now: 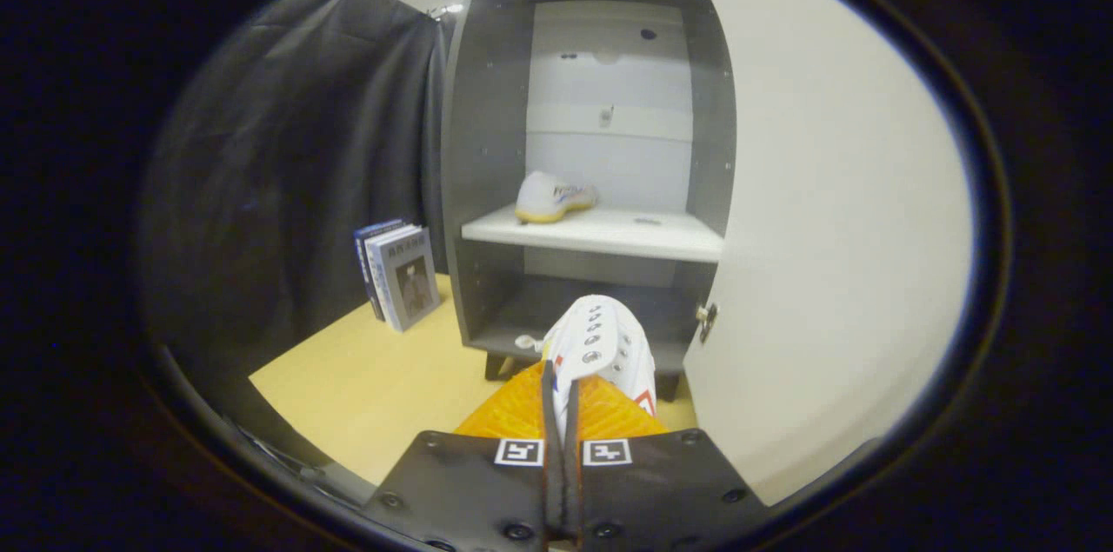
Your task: Open the shoe cabinet door, grab the shoes and put them into the shoe cabinet, then close the shoe cabinet door.
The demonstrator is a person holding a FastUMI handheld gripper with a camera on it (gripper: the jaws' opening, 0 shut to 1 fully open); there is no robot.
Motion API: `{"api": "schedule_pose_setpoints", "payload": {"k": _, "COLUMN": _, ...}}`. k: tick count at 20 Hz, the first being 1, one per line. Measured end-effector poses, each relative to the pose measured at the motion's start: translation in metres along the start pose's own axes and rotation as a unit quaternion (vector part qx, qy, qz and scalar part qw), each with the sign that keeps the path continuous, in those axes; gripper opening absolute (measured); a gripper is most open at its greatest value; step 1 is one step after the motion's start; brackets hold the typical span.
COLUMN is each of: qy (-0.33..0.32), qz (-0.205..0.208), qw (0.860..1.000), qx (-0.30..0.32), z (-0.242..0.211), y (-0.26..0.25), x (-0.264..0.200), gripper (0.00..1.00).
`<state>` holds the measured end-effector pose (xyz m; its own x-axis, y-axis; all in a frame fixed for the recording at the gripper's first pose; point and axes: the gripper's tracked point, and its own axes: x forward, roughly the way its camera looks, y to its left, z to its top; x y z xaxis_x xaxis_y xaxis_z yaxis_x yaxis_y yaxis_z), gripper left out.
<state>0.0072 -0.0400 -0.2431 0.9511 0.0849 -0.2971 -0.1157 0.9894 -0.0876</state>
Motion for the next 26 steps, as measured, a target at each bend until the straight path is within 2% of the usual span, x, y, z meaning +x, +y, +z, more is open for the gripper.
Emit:
{"api": "schedule_pose_setpoints", "payload": {"k": 5, "qy": -0.038, "qz": -0.025, "qw": 0.998, "qx": -0.032, "z": 0.075, "y": -0.018, "x": 0.035, "gripper": 0.02}}
{"api": "schedule_pose_setpoints", "payload": {"k": 11, "qy": -0.043, "qz": -0.067, "qw": 0.996, "qx": -0.028, "z": 0.140, "y": -0.051, "x": 0.134, "gripper": 0.02}}
{"api": "schedule_pose_setpoints", "payload": {"k": 15, "qy": -0.027, "qz": -0.090, "qw": 0.995, "qx": -0.024, "z": 0.144, "y": -0.075, "x": 0.211, "gripper": 0.02}}
{"api": "schedule_pose_setpoints", "payload": {"k": 19, "qy": -0.004, "qz": -0.092, "qw": 0.995, "qx": -0.032, "z": 0.138, "y": -0.092, "x": 0.280, "gripper": 0.02}}
{"api": "schedule_pose_setpoints", "payload": {"k": 23, "qy": 0.020, "qz": -0.086, "qw": 0.996, "qx": -0.030, "z": 0.125, "y": -0.097, "x": 0.314, "gripper": 0.02}}
{"api": "schedule_pose_setpoints", "payload": {"k": 26, "qy": 0.026, "qz": -0.081, "qw": 0.996, "qx": -0.031, "z": 0.122, "y": -0.095, "x": 0.318, "gripper": 0.02}}
